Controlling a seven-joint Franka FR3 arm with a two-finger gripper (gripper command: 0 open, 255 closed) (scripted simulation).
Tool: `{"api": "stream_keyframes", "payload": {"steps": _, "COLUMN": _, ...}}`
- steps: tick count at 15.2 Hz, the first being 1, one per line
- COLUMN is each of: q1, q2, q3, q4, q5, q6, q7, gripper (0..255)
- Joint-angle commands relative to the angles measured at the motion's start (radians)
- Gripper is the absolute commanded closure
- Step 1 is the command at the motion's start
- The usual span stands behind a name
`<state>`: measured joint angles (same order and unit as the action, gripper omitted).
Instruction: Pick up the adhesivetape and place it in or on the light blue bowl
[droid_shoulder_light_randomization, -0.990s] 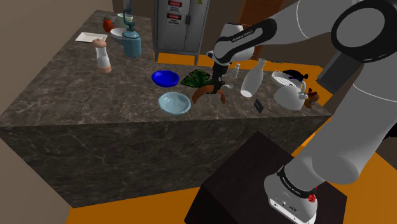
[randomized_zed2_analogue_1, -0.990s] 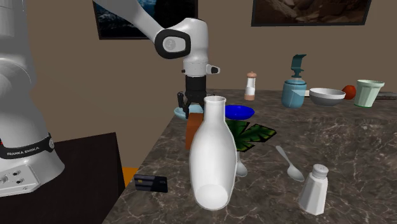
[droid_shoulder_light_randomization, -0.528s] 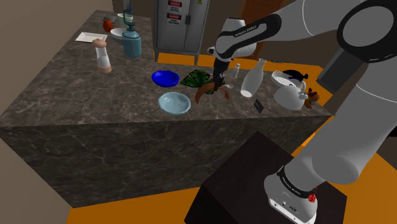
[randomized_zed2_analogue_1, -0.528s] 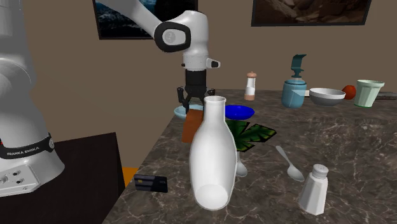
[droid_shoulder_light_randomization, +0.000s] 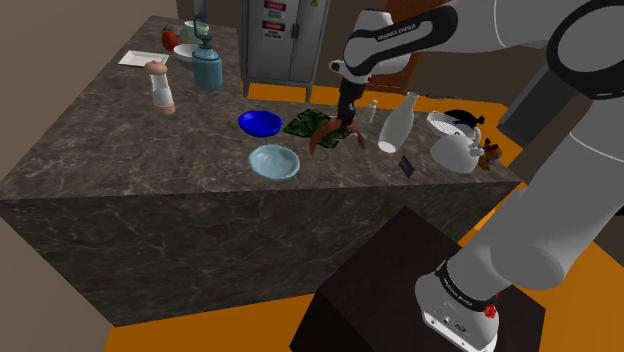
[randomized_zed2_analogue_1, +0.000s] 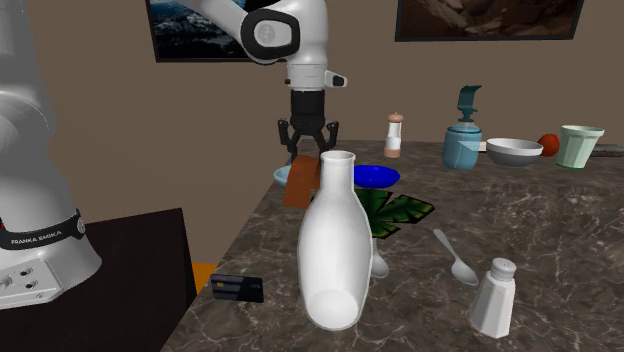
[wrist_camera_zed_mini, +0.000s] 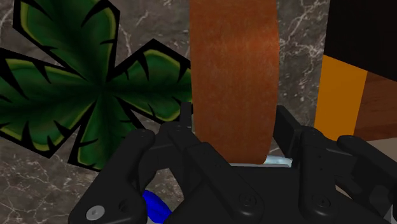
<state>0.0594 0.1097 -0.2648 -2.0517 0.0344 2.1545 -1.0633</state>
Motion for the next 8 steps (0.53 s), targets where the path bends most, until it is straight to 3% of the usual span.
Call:
{"api": "stream_keyframes", "payload": {"steps": 1, "q1": 0.001, "q2": -0.013, "q3": 0.0, "q4": 0.013, "q5": -0.004, "q6": -0.026, "q7": 0.003, "gripper": 255}}
{"api": "stream_keyframes", "payload": {"steps": 8, "q1": 0.003, "q2": -0.048, "q3": -0.001, "q4": 0.068, "q5": -0.016, "q6": -0.115, "q7": 0.012, "gripper": 255}}
